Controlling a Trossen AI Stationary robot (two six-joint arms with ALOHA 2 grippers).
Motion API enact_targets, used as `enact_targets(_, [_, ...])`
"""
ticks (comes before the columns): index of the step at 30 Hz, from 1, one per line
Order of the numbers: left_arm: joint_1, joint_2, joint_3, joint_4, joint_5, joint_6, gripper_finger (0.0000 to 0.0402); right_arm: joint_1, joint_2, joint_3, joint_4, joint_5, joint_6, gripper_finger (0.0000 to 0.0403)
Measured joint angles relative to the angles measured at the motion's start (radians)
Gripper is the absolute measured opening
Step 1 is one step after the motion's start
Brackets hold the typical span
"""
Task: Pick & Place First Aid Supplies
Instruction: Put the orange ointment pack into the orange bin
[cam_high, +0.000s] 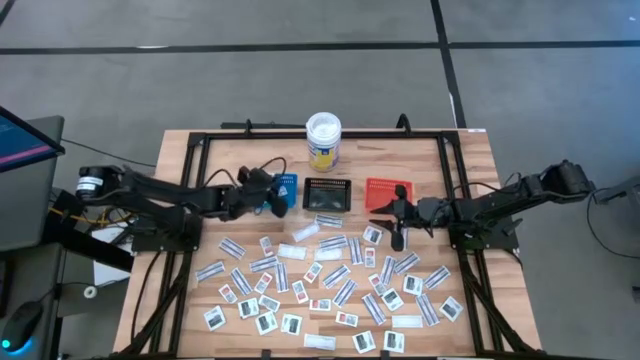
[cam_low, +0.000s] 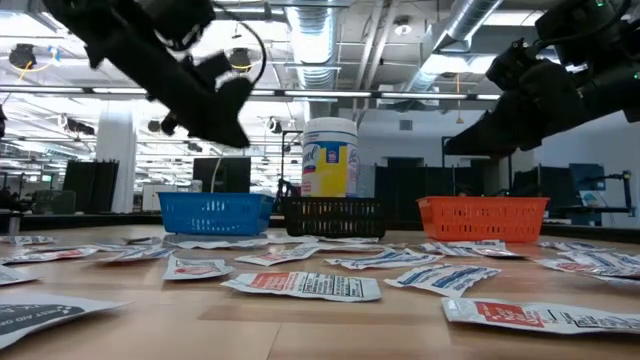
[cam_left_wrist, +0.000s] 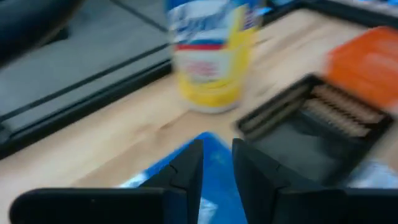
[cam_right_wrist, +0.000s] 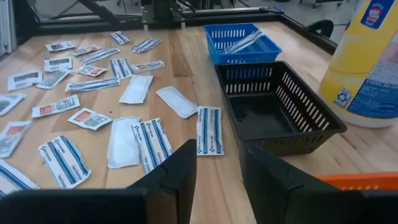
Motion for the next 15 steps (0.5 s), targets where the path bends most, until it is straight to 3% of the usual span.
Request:
enact_targets(7, [-0.243, 0.001, -0.004, -0.022, 0.032, -0.082, 0.0085, -0.004, 0.000, 0.000, 0.000, 0.008, 0.073, 0.0116])
enact_targets(15, [-0.484, 0.018, -0.005, -0.125, -0.108, -0.165, 0.0086, 0.005, 0.000, 0.000, 0.014, 0.008, 0.077, 0.0116])
